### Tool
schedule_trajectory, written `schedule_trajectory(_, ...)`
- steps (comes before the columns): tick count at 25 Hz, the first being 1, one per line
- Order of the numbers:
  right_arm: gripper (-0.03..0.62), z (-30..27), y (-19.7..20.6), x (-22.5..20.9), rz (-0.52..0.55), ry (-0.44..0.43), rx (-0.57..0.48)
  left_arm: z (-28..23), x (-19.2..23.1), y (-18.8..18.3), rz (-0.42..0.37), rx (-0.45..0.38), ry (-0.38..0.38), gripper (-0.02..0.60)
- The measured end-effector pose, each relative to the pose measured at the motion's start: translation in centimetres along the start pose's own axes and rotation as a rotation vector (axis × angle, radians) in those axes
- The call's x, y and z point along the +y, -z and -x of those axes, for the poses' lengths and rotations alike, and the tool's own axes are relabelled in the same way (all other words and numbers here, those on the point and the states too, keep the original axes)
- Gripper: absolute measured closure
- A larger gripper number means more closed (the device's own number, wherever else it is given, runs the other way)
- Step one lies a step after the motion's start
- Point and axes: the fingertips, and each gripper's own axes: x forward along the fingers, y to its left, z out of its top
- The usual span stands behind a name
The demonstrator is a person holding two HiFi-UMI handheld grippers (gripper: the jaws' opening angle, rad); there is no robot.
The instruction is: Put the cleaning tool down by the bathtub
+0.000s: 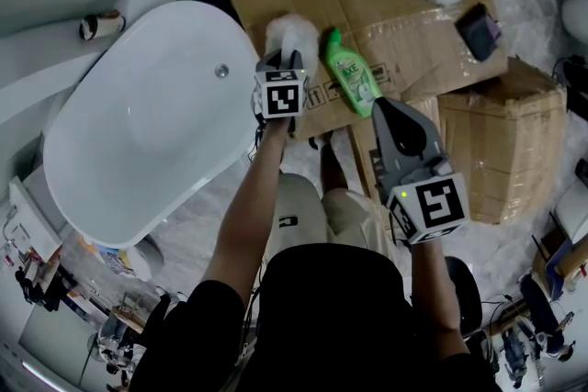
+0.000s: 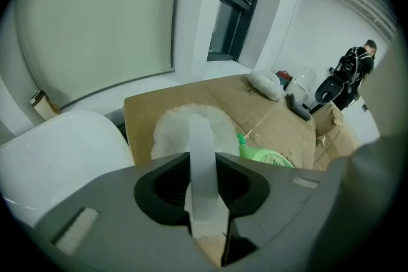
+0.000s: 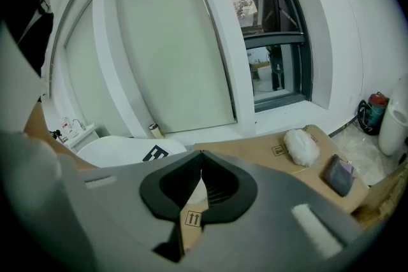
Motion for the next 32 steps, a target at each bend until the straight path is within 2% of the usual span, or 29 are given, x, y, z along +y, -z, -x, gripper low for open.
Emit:
schedule_trajectory(22, 0.586, 0.6, 0.8, -1.1, -0.044, 0.041, -0.022, -1.6, -0.6, -0.2, -0.012, 0.024, 0.010, 0.480)
schedule_trajectory(25, 0.586, 0.7, 0.7, -1.1, -0.053, 0.046, -0.025, -1.5, -0.8, -0.2, -0.010, 0.026, 0.021, 0.445)
schedule_trajectory(32, 0.586, 0.9, 0.9, -0.8, -0.066, 0.045, -0.025, -1.2, -0.9, -0.3, -0.022, 0.024, 0.025, 0.430)
